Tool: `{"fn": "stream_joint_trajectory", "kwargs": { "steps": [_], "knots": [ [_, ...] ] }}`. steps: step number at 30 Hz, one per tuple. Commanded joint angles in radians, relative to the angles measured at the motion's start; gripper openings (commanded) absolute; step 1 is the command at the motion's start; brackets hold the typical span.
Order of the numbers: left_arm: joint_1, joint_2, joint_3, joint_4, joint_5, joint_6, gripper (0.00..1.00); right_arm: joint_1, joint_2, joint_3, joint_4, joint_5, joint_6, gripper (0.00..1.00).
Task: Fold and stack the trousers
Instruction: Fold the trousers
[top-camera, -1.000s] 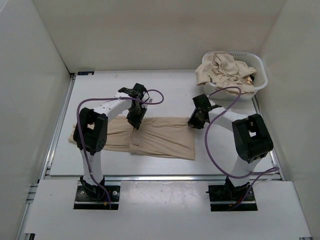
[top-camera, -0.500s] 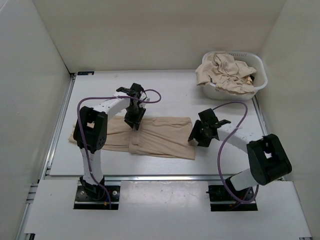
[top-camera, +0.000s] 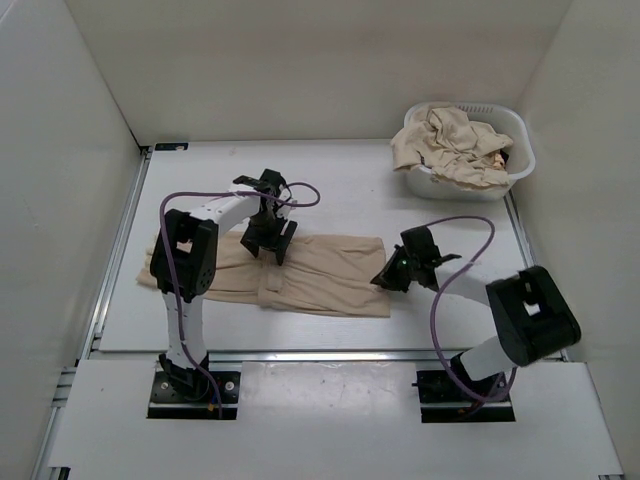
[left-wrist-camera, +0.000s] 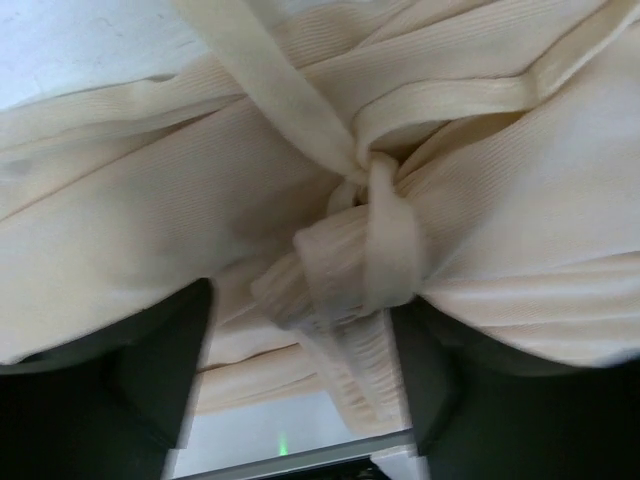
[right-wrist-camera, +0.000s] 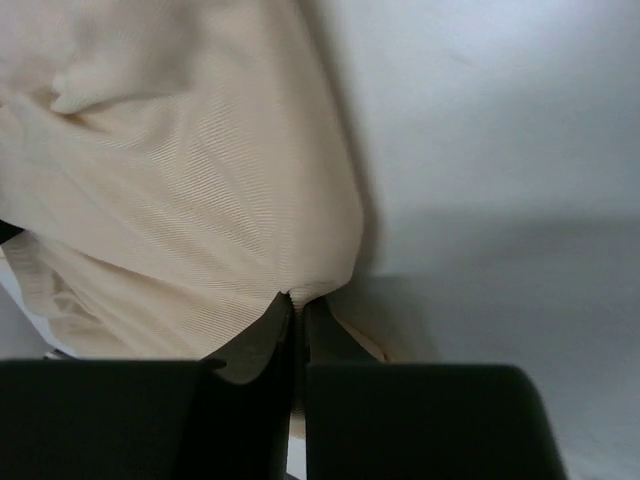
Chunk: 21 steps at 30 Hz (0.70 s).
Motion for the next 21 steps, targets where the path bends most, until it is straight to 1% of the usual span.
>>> {"fn": "stream_joint_trajectory", "kwargs": {
  "steps": [1,2,3,4,5,6,7,8,9,10,11,12,13,14,17,18,21],
  "knots": [
    [0.045,-0.060,0.019,0.010,0.056,-0.002,0.89,-0.050,-0.139,-0.100,-0.092,0.029,0.031,0.00],
    [0.059,-0.073,0.031,-0.015,0.077,-0.002,0.94,-0.079,-0.175,-0.100,-0.126,0.043,0.013,0.00],
    [0.089,-0.099,0.047,-0.030,0.112,-0.002,0.97,-0.096,-0.247,-0.100,-0.216,0.058,-0.003,0.00],
    [0.106,-0.114,0.047,-0.047,0.129,-0.002,1.00,-0.112,-0.286,-0.085,-0.264,0.068,-0.020,0.00],
    [0.123,-0.128,0.058,-0.064,0.140,-0.002,1.00,-0.158,-0.323,-0.076,-0.313,0.068,-0.056,0.00],
    [0.158,-0.158,0.058,-0.094,0.149,-0.002,1.00,-0.186,-0.399,-0.054,-0.364,0.077,-0.079,0.00],
    [0.177,-0.174,0.048,-0.105,0.149,-0.002,1.00,-0.214,-0.438,-0.039,-0.478,0.077,-0.101,0.00],
    [0.195,-0.188,0.039,-0.105,0.149,-0.002,1.00,-0.271,-0.475,-0.020,-0.545,0.098,-0.124,0.00],
    [0.232,-0.217,0.026,-0.118,0.136,-0.002,1.00,-0.304,-0.539,0.004,-0.618,0.113,-0.177,0.00],
    [0.250,-0.232,-0.003,-0.118,0.136,-0.002,1.00,-0.333,-0.573,0.067,-0.755,0.129,-0.207,0.00],
    [0.269,-0.246,-0.019,-0.118,0.126,-0.002,1.00,-0.382,-0.600,0.107,-0.825,0.155,-0.231,0.00],
    [0.307,-0.260,-0.036,-0.118,0.126,-0.002,1.00,-0.399,-0.636,0.151,-0.891,0.213,-0.282,0.00],
    [0.325,-0.281,-0.062,-0.118,0.126,-0.002,1.00,-0.413,-0.636,0.197,-0.948,0.242,-0.299,0.00],
    [0.342,-0.290,-0.074,-0.118,0.126,-0.002,1.00,-0.425,-0.636,0.287,-1.040,0.261,-0.311,0.00],
    [0.410,-0.313,-0.105,-0.128,0.151,-0.002,1.00,-0.425,-0.570,0.436,-1.158,0.235,-0.351,0.00],
    [0.422,-0.314,-0.105,-0.142,0.151,-0.002,1.00,-0.406,-0.531,0.558,-1.179,0.235,-0.351,0.00],
    [0.471,-0.333,-0.114,-0.152,0.162,-0.002,1.00,-0.283,-0.431,0.752,-1.202,0.235,-0.253,0.00]
  ]
}}
